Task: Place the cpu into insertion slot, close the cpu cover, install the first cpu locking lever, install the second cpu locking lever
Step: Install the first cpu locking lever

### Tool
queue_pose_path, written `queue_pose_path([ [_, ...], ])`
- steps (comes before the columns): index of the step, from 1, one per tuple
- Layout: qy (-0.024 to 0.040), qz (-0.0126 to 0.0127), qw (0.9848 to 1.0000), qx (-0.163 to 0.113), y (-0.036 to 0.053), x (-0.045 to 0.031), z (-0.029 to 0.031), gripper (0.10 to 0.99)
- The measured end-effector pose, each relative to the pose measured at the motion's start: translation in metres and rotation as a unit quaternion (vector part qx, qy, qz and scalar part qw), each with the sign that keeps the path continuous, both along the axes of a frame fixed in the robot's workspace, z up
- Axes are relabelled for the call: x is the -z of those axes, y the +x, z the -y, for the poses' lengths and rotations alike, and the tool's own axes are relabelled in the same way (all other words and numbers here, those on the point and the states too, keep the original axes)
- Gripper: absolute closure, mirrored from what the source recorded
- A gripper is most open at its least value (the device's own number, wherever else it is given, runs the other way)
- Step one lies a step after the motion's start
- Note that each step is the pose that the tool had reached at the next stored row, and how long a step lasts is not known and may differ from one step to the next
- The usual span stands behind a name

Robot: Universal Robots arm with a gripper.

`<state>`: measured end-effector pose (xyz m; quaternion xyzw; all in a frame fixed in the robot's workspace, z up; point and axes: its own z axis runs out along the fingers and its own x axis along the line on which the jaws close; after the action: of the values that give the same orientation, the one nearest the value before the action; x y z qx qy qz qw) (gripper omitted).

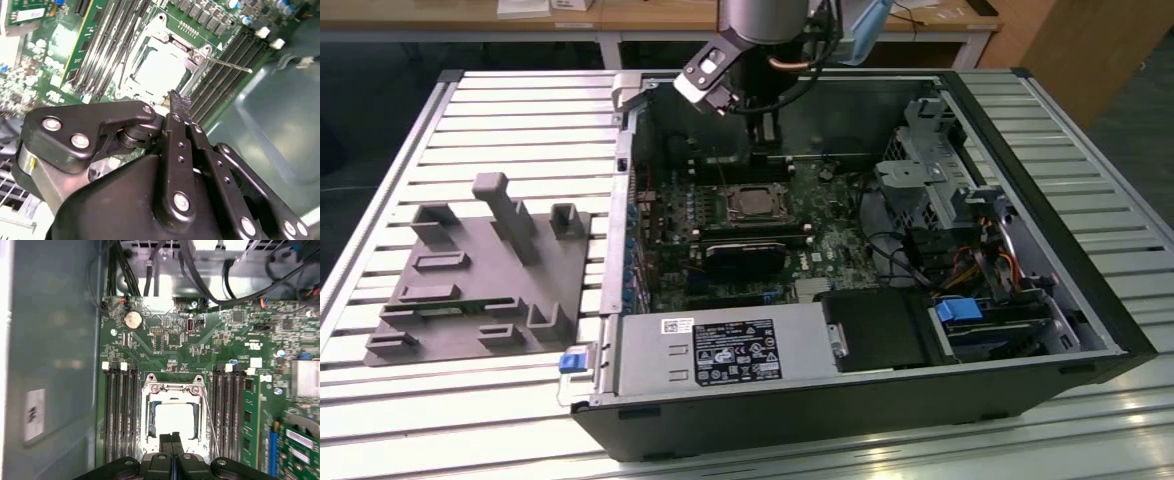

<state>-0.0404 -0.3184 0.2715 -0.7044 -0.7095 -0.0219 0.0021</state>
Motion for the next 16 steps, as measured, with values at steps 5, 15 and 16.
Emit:
queue_pose_path([
  [5,0.0,0.0003,0.9999,-0.014,-0.0001,-0.0058,0.0,0.98],
  [15,0.0,0.0003,0.9945,-0.105,-0.0001,-0.0059,0.0,0.98],
  [16,-0.0001,0.0003,0.9935,-0.114,-0.0001,-0.0059,0.0,0.98],
])
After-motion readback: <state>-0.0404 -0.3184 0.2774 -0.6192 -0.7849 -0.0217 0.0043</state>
